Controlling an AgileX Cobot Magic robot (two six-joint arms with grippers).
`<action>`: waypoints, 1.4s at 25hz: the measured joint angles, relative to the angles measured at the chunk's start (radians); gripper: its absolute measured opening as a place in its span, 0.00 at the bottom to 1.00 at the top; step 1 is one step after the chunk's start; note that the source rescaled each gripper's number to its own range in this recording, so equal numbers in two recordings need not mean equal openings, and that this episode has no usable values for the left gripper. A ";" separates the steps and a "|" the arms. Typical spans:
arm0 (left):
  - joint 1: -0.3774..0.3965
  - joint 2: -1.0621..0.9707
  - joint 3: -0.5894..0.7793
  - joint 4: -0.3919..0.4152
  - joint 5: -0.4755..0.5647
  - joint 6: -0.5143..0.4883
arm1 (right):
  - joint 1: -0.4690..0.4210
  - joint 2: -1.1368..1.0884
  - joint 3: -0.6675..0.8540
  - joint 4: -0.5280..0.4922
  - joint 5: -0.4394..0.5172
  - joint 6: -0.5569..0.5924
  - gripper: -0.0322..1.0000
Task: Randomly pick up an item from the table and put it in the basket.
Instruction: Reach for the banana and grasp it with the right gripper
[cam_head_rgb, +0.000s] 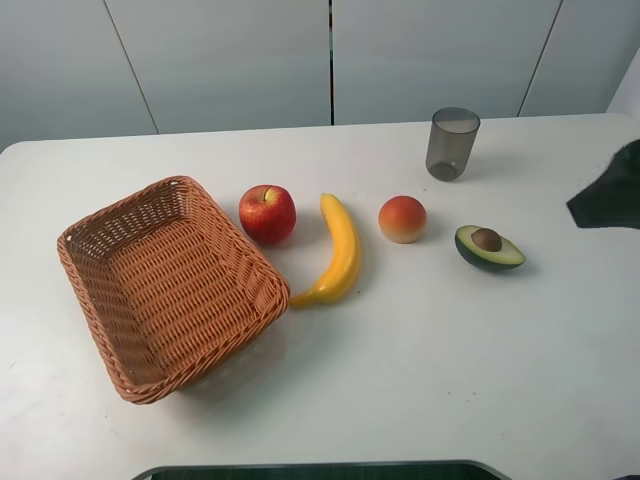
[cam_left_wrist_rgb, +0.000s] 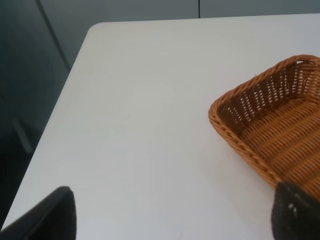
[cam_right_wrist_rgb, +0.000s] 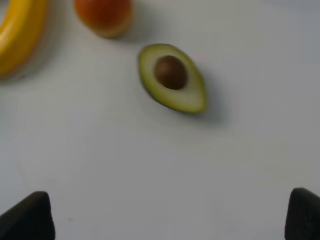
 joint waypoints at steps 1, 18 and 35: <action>0.000 0.000 0.000 0.000 0.000 0.000 | 0.023 0.035 -0.016 0.000 -0.010 -0.005 1.00; 0.000 0.000 0.000 0.000 0.000 0.000 | 0.120 0.464 -0.137 -0.001 -0.144 -0.157 1.00; 0.000 0.000 0.000 0.000 0.000 0.000 | 0.052 0.683 -0.138 0.055 -0.244 -0.331 1.00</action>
